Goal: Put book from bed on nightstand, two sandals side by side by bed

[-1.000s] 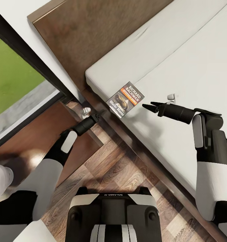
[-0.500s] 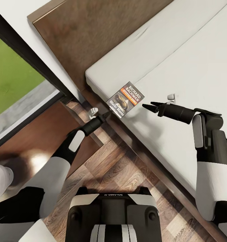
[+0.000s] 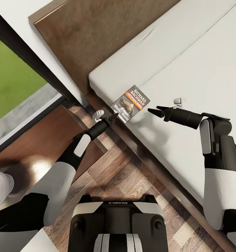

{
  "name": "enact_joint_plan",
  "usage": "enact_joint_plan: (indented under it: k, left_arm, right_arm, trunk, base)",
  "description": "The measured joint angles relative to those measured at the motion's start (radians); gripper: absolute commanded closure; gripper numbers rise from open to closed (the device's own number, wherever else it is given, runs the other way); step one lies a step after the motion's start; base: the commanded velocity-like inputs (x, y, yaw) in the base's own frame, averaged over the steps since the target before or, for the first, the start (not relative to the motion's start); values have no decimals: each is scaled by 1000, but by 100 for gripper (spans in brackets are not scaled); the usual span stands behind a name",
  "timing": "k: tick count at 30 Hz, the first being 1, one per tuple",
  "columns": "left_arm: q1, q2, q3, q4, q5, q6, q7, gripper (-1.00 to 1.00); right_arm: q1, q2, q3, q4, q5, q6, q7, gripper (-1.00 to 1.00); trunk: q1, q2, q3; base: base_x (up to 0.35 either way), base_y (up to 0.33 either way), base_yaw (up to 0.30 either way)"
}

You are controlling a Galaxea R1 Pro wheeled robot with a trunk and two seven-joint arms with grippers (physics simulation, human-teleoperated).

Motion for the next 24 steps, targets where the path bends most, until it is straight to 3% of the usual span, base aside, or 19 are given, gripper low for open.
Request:
enact_joint_plan:
  k: [9,24]
  left_arm:
    - [-14,-14,-2,13,2,0,3,-100]
    - [-38,-16,-1,58,5,-2,6,-100]
  right_arm:
    - [0,0,0,0,0,0,0,-100]
    - [0,1,0,2,0,-1,0,-100]
  trunk:
    - [0,0,0]
    - [0,0,0]
  base:
    - [0,0,0]
    - [0,0,-18]
